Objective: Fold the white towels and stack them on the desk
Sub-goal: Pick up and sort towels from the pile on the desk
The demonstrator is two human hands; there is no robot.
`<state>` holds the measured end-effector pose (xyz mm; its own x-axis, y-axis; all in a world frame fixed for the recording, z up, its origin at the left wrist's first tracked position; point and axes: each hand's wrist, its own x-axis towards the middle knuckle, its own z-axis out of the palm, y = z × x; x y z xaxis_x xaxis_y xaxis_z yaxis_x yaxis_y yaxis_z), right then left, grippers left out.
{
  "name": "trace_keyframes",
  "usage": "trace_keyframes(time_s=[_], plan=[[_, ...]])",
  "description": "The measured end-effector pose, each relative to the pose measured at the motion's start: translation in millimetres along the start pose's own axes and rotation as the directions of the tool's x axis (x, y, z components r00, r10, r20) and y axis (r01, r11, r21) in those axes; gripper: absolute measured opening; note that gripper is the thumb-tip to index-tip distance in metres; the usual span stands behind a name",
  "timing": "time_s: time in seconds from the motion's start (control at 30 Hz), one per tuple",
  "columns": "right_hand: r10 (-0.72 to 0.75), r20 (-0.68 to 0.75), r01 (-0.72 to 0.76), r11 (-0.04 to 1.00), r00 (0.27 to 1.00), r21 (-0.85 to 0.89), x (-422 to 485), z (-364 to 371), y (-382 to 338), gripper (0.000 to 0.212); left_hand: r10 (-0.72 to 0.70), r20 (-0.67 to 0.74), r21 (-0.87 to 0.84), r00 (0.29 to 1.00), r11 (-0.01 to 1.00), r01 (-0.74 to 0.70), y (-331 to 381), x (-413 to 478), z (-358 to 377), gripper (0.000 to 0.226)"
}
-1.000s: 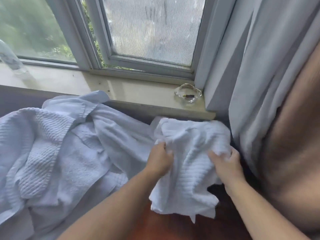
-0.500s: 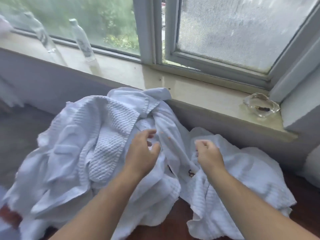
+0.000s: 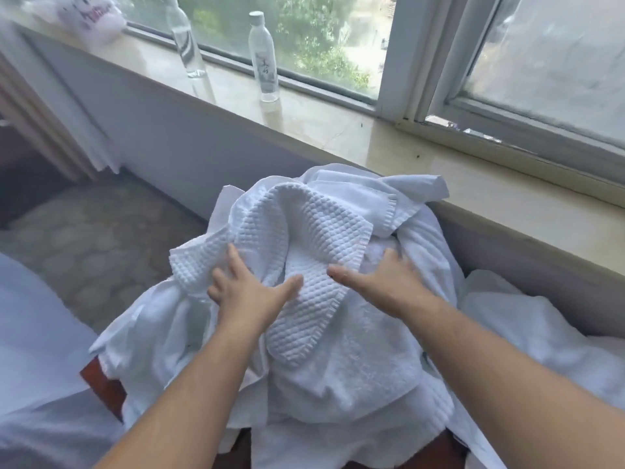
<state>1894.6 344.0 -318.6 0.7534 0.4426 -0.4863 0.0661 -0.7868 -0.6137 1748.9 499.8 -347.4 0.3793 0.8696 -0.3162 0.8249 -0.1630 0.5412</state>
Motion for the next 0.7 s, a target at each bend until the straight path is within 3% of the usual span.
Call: trace_keyframes(time_s=[0.07,0.17,0.33,0.5,0.6,0.7], plan=[[0.055,-0.096,-0.080,0.955,0.994,-0.287,1,14,-6,0.133,-0.004,-0.104,0.128,0.995,0.992,0.017,-2,9,0,0.137],[0.078,-0.190,-0.132,0.948,0.979,-0.291,3,26,-9,0.127,0.093,-0.227,0.241,0.969,0.970,-0.037,-24,20,-3,0.124],[0.087,-0.234,-0.141,0.964,0.968,-0.225,12,22,-10,0.112,0.114,-0.116,0.088,0.987,0.991,-0.104,-44,29,1,0.116],[-0.081,-0.187,0.013,0.940,0.979,-0.341,14,21,-11,0.052,0.146,0.001,0.025,0.989,0.989,-0.146,-30,20,6,0.079],[-0.175,-0.140,0.128,0.947,0.975,-0.294,14,10,-4,0.020,0.125,0.060,-0.094,0.990,0.988,-0.119,-34,8,3,0.057],[-0.153,-0.149,0.141,0.986,0.977,-0.092,11,4,5,0.030,0.084,0.138,-0.386,0.987,0.922,-0.025,-34,-4,-5,0.049]])
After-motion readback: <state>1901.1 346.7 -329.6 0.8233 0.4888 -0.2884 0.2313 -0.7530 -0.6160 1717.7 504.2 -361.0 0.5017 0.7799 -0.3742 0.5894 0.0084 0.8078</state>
